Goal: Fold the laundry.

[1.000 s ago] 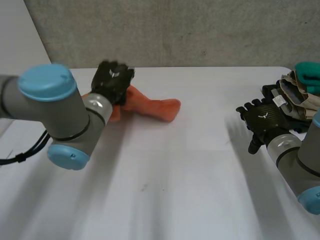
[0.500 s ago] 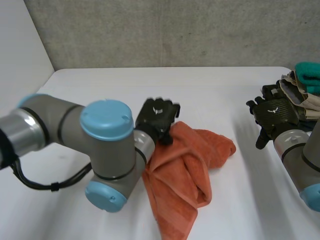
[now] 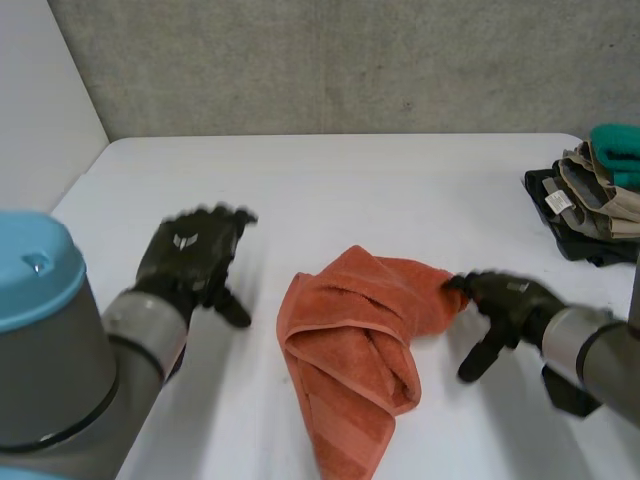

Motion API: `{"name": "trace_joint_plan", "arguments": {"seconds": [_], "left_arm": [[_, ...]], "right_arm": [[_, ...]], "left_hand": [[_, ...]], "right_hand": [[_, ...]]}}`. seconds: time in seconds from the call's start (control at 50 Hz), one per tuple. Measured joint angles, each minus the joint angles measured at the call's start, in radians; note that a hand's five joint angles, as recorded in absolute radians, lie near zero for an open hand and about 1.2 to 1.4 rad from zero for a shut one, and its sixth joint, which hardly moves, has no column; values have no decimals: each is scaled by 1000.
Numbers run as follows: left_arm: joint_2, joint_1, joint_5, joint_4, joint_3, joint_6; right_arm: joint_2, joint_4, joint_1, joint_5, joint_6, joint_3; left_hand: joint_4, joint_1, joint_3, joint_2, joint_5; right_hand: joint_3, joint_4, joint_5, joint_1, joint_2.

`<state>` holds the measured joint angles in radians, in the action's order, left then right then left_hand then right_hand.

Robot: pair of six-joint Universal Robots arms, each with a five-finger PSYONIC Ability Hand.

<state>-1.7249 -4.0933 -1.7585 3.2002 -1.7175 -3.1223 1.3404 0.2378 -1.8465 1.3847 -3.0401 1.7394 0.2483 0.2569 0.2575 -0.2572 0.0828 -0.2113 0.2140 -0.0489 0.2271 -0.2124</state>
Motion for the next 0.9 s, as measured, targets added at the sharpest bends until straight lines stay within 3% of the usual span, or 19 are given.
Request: {"name": "trace_joint_plan", "arguments": {"seconds": [0.08,0.16,0.26,0.36,0.46,0.48,0.5,0.58,0.64,0.76,0.9], "left_arm": [[-3,-37,66,-41,-67,86],[-53,-76,192,-76,-93,195],[-156,-90,323,-86,-51,306],[-263,-75,369,-84,40,371],[-365,-40,362,-84,153,394],[-384,-33,356,-84,175,396],[-395,-29,351,-84,188,396],[-446,-15,303,-86,264,394],[-463,-14,245,-86,329,386],[-447,-35,131,-93,536,334],[-324,-107,92,-66,772,109]], "right_arm": [[-2,8,-2,-85,-51,63],[-5,-32,-5,-142,-78,116],[-29,-102,-20,-156,-125,128],[-81,-150,-52,-150,-174,98],[-151,-177,-89,-139,-222,47],[-168,-184,-99,-133,-233,34],[-177,-188,-104,-129,-238,27],[-230,-227,-136,-81,-271,-24],[-252,-263,-148,-20,-279,-80],[-239,-314,-146,102,-225,-282],[-148,-399,-139,200,2,-541]], "left_hand": [[0,0,0,-2,5],[0,0,0,-2,4],[0,0,0,-2,5],[0,0,0,-2,5],[67,64,50,-59,60],[292,322,293,-296,283],[390,428,398,-401,379],[893,876,840,-879,850],[947,879,915,-921,871],[947,879,927,-928,871],[951,879,927,-934,871]], "right_hand": [[0,0,0,0,0],[0,0,0,0,0],[-39,37,-35,12,-35],[-75,73,-70,59,-70],[-138,133,-129,129,-138],[-196,193,-189,182,-199],[-242,238,-222,221,-245],[-713,710,-715,633,-738],[-934,955,-892,789,-936],[-948,979,-912,787,-936],[-973,981,-934,787,-962]]}}
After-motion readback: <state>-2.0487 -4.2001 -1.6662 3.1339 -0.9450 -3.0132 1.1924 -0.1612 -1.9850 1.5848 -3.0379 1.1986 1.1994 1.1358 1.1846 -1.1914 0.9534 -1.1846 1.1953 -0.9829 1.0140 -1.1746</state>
